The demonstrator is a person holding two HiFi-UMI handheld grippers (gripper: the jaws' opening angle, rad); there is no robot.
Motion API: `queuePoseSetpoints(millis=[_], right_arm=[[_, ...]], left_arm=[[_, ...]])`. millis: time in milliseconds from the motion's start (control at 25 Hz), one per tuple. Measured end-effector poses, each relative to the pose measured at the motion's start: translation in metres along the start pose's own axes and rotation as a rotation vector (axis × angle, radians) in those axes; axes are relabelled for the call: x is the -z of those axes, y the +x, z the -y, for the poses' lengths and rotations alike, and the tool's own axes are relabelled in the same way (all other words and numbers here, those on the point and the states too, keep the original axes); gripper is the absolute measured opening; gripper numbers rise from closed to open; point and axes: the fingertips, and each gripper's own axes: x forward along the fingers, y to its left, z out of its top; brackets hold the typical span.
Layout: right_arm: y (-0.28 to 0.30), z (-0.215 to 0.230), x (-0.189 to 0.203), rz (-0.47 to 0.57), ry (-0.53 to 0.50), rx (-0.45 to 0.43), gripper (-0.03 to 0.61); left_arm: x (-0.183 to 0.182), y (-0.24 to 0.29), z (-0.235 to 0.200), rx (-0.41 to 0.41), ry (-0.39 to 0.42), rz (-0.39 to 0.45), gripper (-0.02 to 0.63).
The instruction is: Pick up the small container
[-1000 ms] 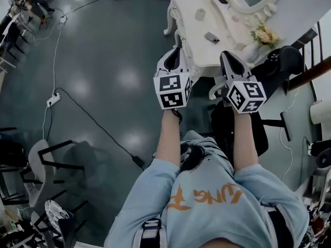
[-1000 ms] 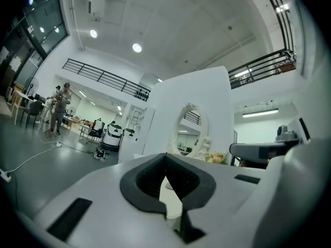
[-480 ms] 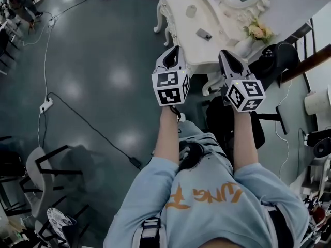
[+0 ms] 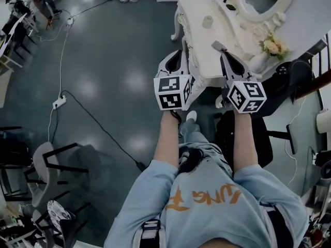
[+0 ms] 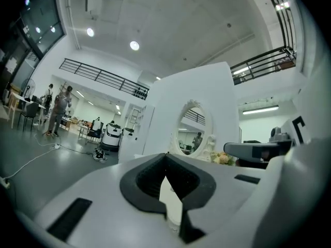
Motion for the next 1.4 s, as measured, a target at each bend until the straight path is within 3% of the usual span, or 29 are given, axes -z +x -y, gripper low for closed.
queuePoseSetpoints(millis=[240, 480, 640, 840, 920, 1040, 1400], right_arm=[[0.044, 0.021, 0.008, 0.017, 0.078, -0.033, 0.037], [0.093, 0.085, 0.047, -0.008, 0.206, 0.014, 0.037], [0.139, 0.136, 0.071, -0.012, 0.287, 0.036, 0.037], [0.162, 0.169, 0.087, -0.072, 0.16, -0.086, 0.037], [0.17, 0.183, 0.091, -0.085, 0.151, -0.087, 0.037], [0.182, 0.208, 0.102, -0.083, 0.235, -0.053, 0.037], [0.198, 0.27, 0.14, -0.137, 0.339, -0.063, 0.037]], left_arm=[[0.01, 0.029, -0.032, -0.04, 0.003, -0.038, 0.021], [0.063, 0.07, -0.052, -0.11, -0.055, -0.123, 0.021], [0.102, 0.123, -0.034, -0.064, -0.046, -0.218, 0.021], [0.109, 0.194, -0.013, -0.03, -0.014, -0.239, 0.021], [0.104, 0.228, -0.001, -0.009, 0.018, -0.245, 0.021], [0.102, 0.28, 0.019, 0.036, 0.078, -0.274, 0.021], [0.109, 0.36, 0.036, 0.054, 0.09, -0.337, 0.021]])
